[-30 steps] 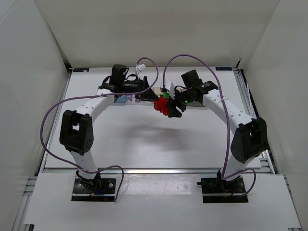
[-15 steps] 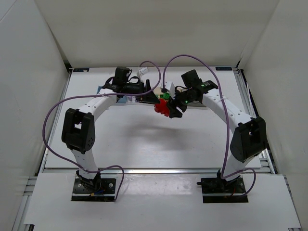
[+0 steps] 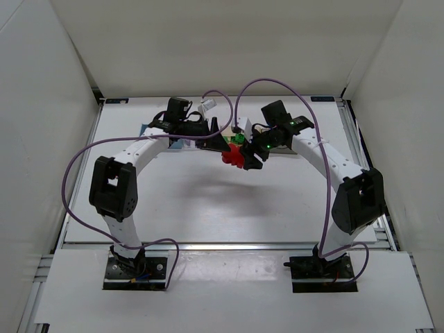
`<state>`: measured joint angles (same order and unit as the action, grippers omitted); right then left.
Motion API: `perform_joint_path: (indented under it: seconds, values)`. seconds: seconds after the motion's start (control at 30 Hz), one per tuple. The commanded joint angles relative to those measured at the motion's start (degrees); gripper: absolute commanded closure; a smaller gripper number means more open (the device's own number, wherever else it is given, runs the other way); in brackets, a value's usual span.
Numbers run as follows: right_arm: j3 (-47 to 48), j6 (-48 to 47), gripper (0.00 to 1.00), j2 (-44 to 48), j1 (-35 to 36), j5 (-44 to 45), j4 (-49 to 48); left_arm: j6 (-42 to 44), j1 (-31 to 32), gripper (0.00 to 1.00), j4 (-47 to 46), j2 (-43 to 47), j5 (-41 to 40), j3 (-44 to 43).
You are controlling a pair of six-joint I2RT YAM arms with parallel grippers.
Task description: Sort the legos into containers by color
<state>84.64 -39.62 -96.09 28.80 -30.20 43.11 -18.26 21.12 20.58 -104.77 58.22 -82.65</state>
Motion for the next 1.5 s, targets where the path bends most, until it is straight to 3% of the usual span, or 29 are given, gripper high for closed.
perform_joint_path:
  seconds: [0.0, 0.4, 1.13, 1.3, 1.43, 1.47]
  values:
    - [0.35, -0.99, 0.71, 2.58, 0.21, -1.88, -2.42, 1.39, 0.50, 0.17, 0.60, 1.23, -0.03, -1.81]
    - [-1.14, -1.78, 0.73, 3.46, 0.30, -1.97, -1.89, 2.27, -2.49, 0.17, 1.66, 2.20, -0.82, -1.72]
    - [4.48, 1.03, 0.74, 1.17, 0.29, -3.55, -3.56, -3.10, -2.49, 0.19, -3.18, -0.70, 5.68, 0.30]
    - [4.92, 1.21, 0.74, 1.26, 0.29, -3.90, -3.65, -2.92, -2.49, 0.27, -3.18, -1.31, 5.85, -0.75]
    - [4.74, 1.30, 0.74, 1.26, 0.30, -4.52, -3.65, -3.36, -2.40, 0.44, -3.97, -1.58, 6.82, -0.93]
    - [4.31, 1.12, 0.74, 1.35, 0.21, -4.43, -3.65, -3.53, -2.49, 0.53, -4.75, -1.32, 7.00, -0.84]
